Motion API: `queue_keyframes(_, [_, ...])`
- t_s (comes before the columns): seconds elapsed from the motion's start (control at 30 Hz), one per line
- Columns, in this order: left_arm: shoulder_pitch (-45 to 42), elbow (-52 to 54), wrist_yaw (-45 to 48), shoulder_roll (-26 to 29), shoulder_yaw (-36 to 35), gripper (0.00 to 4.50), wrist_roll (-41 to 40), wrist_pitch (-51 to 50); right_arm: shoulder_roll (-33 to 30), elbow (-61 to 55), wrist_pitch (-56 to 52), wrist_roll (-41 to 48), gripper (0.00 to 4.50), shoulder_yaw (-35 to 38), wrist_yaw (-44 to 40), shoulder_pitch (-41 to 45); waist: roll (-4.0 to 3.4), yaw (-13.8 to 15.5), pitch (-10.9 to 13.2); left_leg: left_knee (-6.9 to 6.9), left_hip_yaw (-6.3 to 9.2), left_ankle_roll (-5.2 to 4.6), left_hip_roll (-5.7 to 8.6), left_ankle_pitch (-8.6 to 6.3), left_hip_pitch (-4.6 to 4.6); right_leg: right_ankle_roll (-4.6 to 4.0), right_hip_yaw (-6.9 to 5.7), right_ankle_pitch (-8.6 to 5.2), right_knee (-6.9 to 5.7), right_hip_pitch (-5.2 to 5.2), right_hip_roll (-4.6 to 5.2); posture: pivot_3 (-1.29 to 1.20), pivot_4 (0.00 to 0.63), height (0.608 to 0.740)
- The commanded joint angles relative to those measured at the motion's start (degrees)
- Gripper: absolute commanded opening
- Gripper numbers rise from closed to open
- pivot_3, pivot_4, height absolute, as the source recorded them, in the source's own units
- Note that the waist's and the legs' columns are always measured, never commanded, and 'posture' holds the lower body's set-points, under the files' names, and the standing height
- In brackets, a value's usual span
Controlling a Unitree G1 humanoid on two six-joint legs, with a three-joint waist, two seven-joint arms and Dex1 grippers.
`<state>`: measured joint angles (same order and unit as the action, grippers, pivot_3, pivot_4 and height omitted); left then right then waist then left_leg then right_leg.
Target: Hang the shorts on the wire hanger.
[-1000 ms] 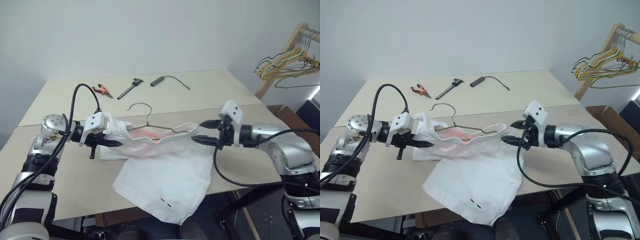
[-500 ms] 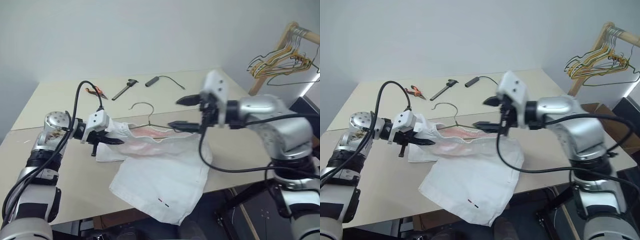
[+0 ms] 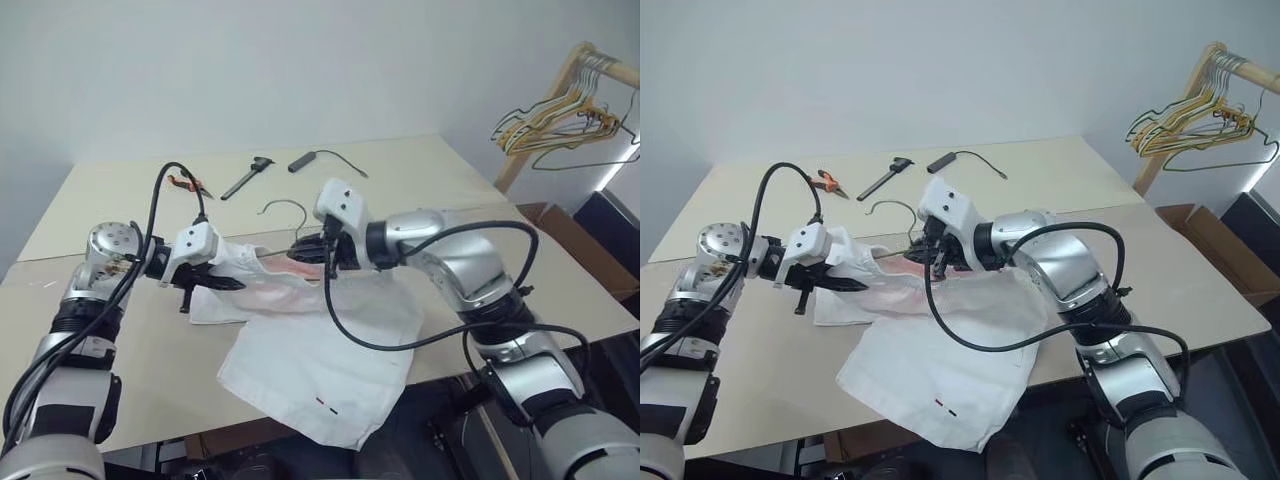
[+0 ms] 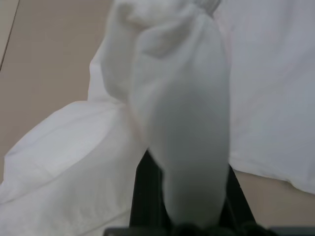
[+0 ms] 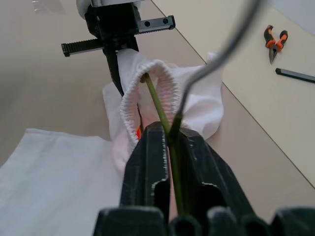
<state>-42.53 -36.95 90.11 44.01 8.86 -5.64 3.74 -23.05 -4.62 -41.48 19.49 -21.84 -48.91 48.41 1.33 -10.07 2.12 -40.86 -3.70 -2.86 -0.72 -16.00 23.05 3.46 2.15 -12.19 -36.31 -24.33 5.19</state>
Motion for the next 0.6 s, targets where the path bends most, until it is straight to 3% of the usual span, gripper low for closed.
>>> queue_keyframes(0.03, [-1.9,1.8,-0.3,1.3,-1.9,0.28,-1.1,-0.6,0.9,0.2,7.1,0.4,0.0,3.9,-1.6,-1.7,0.0,-0.1,0.0,0.0,0.0,0.0,0.0,0.0,-0.01,0.0,0.01,0.0,0.02,0.0,0.0,-0.13,0.0,0.74])
queue_keyframes(0.2, [-3.2,1.5,0.4,2.5,-3.3,1.77,-2.5,-3.5,1.2,1.0,13.6,0.5,0.0,5.4,-5.0,-3.8,0.0,-0.1,0.0,0.0,0.02,0.0,0.01,0.0,-0.05,0.0,0.01,0.0,0.01,0.05,0.01,-0.12,0.0,0.74])
queue_keyframes(0.47, [-2.1,-0.6,-0.4,4.8,-2.8,4.42,-0.4,0.8,-0.2,2.2,19.0,0.5,0.0,6.7,-10.1,-5.8,0.0,0.1,0.0,0.01,0.02,0.0,0.0,0.0,-0.08,0.0,0.01,0.0,0.02,0.06,0.0,-0.12,0.0,0.74])
queue_keyframes(0.6, [-1.8,-2.1,-0.6,5.0,-2.1,4.47,0.6,2.9,-0.4,2.0,19.6,0.7,0.0,7.4,-10.9,-6.3,0.0,0.3,0.0,0.01,0.02,0.0,0.0,0.0,-0.11,0.0,0.02,0.0,0.06,0.06,0.0,-0.12,0.0,0.74])
